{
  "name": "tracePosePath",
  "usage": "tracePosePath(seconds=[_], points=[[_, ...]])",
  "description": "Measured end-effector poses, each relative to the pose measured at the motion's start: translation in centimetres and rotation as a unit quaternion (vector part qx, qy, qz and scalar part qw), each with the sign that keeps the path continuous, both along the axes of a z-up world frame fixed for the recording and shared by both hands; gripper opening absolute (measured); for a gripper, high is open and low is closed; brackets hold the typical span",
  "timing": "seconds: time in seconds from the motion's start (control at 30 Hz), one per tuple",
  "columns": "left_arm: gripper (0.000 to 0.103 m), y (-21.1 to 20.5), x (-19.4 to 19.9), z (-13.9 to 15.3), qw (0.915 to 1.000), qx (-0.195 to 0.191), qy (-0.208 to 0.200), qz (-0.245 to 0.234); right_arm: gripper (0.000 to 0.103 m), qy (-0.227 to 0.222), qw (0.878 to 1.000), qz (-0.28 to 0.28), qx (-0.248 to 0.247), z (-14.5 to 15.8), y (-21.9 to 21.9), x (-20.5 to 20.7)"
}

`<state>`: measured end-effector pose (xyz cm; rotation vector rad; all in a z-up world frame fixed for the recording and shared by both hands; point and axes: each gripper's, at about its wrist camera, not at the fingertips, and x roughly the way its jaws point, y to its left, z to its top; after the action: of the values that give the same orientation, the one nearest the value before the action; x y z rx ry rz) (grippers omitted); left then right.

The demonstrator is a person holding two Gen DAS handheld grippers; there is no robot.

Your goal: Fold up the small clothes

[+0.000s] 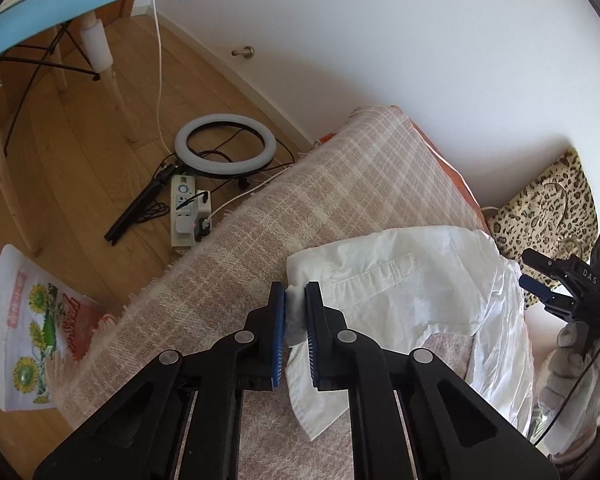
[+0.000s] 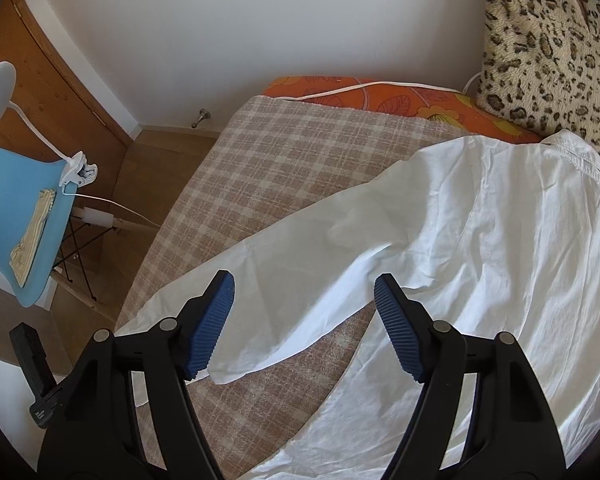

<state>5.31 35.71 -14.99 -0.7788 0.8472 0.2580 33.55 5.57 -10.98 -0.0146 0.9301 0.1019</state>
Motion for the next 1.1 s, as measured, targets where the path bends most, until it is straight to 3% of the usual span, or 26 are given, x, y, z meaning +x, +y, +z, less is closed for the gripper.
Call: tracePosePath(seconds=[0.33, 0.53, 0.8, 0.9, 1.1], points=[[0.006, -3.6, -0.9, 3.4, 0.9959, 0.036, -0.058, -0.059, 0.072, 0.048, 0.999, 0.005, 0.015, -2.9, 2.5, 4.0], [0.005, -8.3, -1.7, 4.8, 0.9859, 0.072, -0.084, -0.126, 0.072, 0.052, 0.999, 0.007, 0.001, -3.8, 4.5, 6.0], [0.004, -11.9, -2.2, 4.2, 0.9740, 0.084, -0.087, -0.192, 0.072, 0.073, 0.997, -0.015, -0.012, -5.3, 5.6, 8.7], [0.004, -12.5, -2.5, 3.7, 0.9723, 0.069, -0.085, -0.206, 0.072, 0.079, 0.996, -0.019, -0.040, -6.0, 6.1, 9.4], [0.004, -15.3, -4.0, 2.5, 0.9626, 0.085, -0.066, -0.248, 0.072, 0.101, 0.990, -0.039, -0.088, -7.1, 5.1, 10.1]])
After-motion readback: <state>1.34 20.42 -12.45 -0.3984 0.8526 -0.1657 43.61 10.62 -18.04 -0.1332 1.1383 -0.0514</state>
